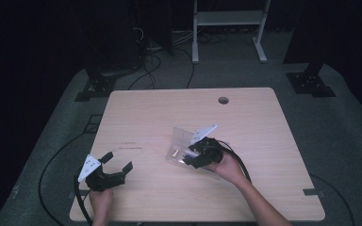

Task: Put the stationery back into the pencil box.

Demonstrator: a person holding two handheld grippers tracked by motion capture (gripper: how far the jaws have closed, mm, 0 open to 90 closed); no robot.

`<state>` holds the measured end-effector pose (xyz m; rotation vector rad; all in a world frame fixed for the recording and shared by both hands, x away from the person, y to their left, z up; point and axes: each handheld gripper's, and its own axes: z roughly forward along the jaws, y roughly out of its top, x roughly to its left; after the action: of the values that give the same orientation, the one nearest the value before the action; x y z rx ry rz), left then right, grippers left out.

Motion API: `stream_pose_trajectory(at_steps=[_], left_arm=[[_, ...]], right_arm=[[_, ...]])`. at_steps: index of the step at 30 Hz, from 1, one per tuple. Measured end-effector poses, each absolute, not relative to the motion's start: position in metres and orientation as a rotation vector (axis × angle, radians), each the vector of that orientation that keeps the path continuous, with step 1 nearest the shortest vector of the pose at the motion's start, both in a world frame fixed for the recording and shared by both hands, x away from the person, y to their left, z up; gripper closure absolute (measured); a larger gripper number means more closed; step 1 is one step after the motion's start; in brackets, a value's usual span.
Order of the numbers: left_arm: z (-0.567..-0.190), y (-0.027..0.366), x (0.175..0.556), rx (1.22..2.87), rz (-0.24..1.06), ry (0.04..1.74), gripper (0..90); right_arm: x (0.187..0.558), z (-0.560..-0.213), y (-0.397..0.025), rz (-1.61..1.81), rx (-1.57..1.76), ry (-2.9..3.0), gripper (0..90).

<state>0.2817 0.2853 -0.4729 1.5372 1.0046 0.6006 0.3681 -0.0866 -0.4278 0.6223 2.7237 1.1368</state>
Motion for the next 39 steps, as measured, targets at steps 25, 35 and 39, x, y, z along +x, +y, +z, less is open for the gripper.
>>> stream_pose_trajectory(at_steps=[25, 35, 39], left_arm=[[-0.470, 0.281, 0.279, 1.546, 0.609, 0.993, 1.1], [-0.472, 0.279, 0.280, 1.559, 0.607, 0.993, 1.1], [-0.472, 0.280, 0.280, 1.560, 0.609, 0.997, 1.1]], right_arm=[[0.347, -0.442, -0.148, 1.158, 0.726, 2.701, 37.1], [0.341, -0.444, -0.161, 1.155, 0.735, 2.693, 36.3], [0.341, -0.446, -0.168, 1.158, 0.750, 2.688, 36.1]])
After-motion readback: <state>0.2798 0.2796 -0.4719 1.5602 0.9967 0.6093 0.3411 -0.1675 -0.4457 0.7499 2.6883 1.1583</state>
